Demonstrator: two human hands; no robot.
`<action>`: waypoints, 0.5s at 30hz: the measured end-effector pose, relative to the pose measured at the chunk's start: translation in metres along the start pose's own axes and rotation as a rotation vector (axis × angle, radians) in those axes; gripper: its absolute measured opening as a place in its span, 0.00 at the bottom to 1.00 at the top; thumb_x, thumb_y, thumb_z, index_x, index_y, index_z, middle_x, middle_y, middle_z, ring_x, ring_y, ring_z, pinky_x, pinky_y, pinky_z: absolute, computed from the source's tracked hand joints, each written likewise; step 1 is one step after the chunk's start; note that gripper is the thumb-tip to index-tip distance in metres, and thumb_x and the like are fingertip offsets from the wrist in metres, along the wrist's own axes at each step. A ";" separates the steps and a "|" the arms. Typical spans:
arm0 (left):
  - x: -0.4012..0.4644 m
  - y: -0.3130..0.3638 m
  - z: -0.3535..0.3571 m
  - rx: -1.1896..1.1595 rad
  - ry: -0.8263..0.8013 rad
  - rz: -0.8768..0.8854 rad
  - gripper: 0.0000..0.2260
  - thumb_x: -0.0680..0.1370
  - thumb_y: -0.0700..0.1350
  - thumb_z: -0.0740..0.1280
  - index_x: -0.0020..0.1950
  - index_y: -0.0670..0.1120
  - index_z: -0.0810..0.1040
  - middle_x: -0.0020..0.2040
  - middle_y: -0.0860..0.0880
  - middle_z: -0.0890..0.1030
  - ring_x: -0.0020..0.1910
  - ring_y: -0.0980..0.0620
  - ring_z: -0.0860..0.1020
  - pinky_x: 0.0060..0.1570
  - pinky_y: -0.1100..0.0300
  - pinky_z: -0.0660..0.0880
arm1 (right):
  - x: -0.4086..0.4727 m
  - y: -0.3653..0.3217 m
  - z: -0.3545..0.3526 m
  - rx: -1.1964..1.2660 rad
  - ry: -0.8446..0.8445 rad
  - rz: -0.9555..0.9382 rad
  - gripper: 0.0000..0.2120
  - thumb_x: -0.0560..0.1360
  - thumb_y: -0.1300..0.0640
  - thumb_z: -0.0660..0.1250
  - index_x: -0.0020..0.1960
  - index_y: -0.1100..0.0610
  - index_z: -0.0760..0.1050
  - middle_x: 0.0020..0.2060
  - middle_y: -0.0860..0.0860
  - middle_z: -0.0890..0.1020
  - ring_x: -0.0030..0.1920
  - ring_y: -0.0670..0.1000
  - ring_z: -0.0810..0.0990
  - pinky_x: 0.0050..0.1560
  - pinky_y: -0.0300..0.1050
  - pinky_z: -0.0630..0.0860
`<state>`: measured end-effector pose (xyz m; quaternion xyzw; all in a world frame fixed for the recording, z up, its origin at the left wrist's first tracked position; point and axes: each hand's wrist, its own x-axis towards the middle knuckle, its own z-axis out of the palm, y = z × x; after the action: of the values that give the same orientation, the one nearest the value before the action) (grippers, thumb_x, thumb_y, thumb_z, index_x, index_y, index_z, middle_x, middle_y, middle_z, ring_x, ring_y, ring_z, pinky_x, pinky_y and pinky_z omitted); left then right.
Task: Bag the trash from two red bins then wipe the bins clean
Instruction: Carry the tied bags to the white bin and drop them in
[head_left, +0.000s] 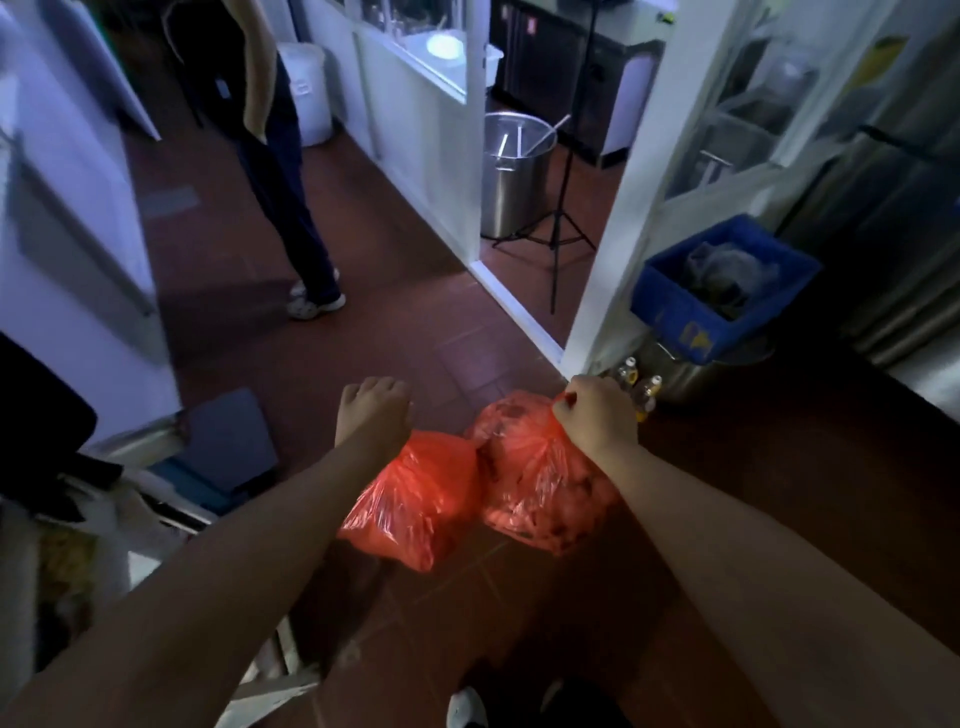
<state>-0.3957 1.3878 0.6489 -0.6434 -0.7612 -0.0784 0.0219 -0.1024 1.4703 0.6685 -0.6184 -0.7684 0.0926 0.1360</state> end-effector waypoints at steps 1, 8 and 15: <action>0.010 -0.009 0.000 0.013 0.007 -0.014 0.07 0.77 0.49 0.64 0.49 0.48 0.79 0.49 0.49 0.80 0.53 0.46 0.76 0.53 0.50 0.69 | 0.015 -0.009 0.004 0.003 -0.011 -0.024 0.08 0.72 0.53 0.68 0.41 0.58 0.80 0.39 0.56 0.83 0.44 0.60 0.81 0.44 0.49 0.78; 0.102 -0.091 0.020 0.087 -0.009 -0.150 0.09 0.78 0.49 0.61 0.49 0.48 0.79 0.48 0.51 0.80 0.51 0.49 0.77 0.54 0.50 0.70 | 0.159 -0.078 0.058 -0.017 -0.066 -0.177 0.07 0.71 0.52 0.68 0.43 0.56 0.80 0.42 0.53 0.83 0.48 0.59 0.79 0.46 0.50 0.75; 0.194 -0.142 0.021 0.229 -0.061 -0.181 0.06 0.77 0.48 0.63 0.47 0.47 0.79 0.46 0.50 0.80 0.49 0.48 0.77 0.53 0.51 0.72 | 0.301 -0.129 0.088 -0.030 -0.172 -0.360 0.08 0.73 0.53 0.68 0.45 0.57 0.80 0.45 0.54 0.82 0.52 0.58 0.79 0.51 0.49 0.74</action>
<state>-0.5669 1.5577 0.6417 -0.5675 -0.8204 0.0268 0.0646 -0.3098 1.7378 0.6534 -0.4627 -0.8767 0.1078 0.0749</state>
